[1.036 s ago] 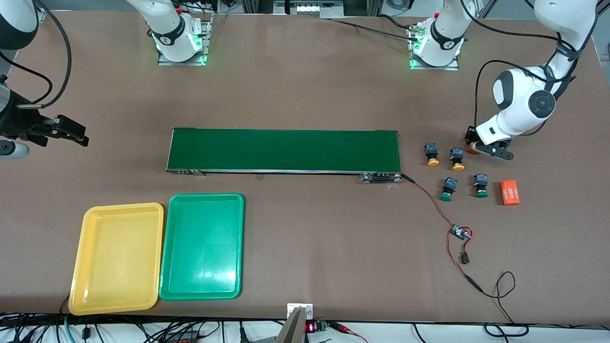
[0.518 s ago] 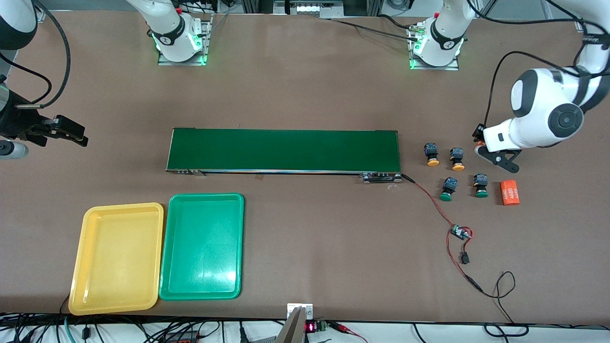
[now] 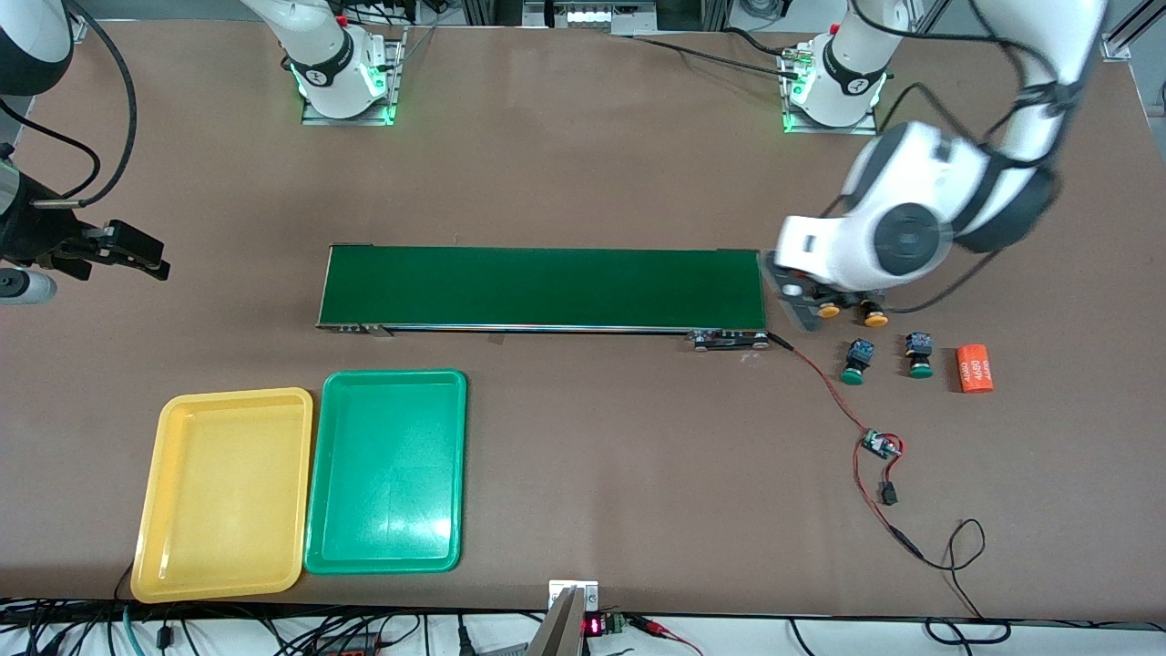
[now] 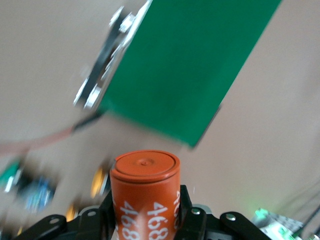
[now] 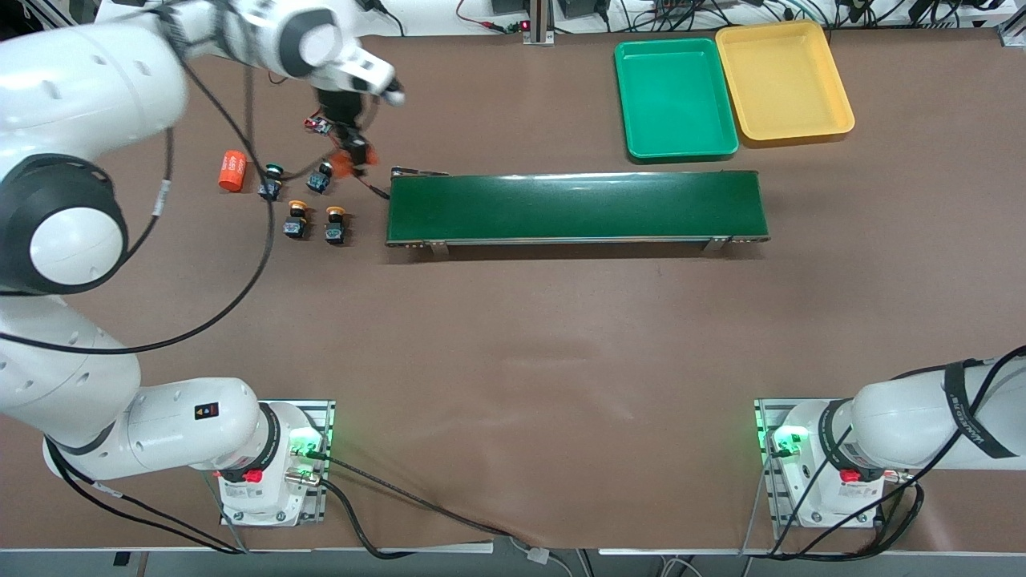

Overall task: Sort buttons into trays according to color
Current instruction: 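Carry the orange capacitor onto the conveyor belt and release it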

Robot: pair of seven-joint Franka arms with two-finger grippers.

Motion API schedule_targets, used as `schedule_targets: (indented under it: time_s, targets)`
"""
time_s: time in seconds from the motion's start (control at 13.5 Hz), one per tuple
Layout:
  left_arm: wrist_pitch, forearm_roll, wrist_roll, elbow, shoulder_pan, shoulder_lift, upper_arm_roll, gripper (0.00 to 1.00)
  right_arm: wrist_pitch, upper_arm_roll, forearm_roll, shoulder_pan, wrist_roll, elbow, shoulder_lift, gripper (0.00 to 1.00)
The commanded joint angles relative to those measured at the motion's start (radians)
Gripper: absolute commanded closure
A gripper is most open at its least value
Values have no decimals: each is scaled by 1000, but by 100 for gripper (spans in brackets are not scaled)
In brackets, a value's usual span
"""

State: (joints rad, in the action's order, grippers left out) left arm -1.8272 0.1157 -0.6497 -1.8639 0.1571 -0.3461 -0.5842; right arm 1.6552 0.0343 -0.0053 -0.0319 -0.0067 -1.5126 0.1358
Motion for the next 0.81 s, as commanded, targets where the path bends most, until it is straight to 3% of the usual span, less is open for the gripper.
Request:
schedule_targets:
  time_s: [0.0, 0.3, 0.59, 0.67, 0.74]
  targets:
    - [-107, 16, -129, 22, -72, -103, -3, 97, -3, -1, 14, -5, -59, -3, -7, 0]
    - [-230, 109, -322, -8, -125, -155, -5, 97, 14, 3, 14, 1, -49, -1, 1, 0]
    - [-265, 137, -315, -60, -143, -168, -3, 93, 0, 3, 14, 1, -55, -3, -1, 0]
    - [-285, 139, -315, -72, -143, -168, -3, 75, -3, 3, 14, 3, -62, -3, -4, 0]
    - [-288, 139, -315, -70, -140, -168, -3, 1, -11, 3, 13, 1, -64, -3, -4, 0]
